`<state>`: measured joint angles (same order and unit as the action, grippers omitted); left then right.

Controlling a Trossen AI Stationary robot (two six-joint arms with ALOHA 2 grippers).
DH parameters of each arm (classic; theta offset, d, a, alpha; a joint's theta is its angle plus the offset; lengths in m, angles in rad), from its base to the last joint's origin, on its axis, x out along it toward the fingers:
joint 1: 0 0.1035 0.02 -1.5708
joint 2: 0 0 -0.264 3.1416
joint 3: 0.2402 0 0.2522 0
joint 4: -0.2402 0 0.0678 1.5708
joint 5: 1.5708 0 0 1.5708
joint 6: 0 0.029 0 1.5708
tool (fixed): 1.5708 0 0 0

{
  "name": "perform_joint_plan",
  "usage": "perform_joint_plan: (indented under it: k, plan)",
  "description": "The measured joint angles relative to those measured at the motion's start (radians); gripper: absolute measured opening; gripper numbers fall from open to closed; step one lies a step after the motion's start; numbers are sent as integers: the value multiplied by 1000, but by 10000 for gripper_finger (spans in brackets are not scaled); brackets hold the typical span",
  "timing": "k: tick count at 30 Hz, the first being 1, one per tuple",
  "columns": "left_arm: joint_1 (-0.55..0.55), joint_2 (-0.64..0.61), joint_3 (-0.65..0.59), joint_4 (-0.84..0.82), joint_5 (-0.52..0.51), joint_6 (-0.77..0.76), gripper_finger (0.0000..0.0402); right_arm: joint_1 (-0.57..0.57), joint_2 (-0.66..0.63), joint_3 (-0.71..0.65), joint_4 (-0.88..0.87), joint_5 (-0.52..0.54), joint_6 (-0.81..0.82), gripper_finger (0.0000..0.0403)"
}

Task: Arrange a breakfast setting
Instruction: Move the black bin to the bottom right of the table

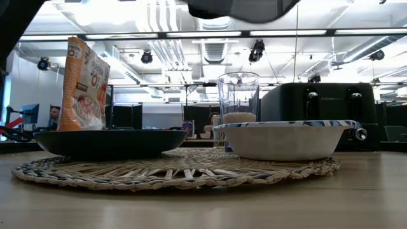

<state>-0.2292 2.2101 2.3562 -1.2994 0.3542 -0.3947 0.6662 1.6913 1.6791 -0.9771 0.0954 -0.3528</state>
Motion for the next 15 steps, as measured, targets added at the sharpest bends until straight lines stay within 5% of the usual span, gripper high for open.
perform_joint_plan:
  k: [8, 15]
  plan:
    - [20, -4, 2, 16, 38, -115, 1, 25, -52, 0, 29, -19, 331, 98]
    - [16, -5, 1, 10, -11, -139, 1, 57, -88, -1, 23, -2, 448, 101]
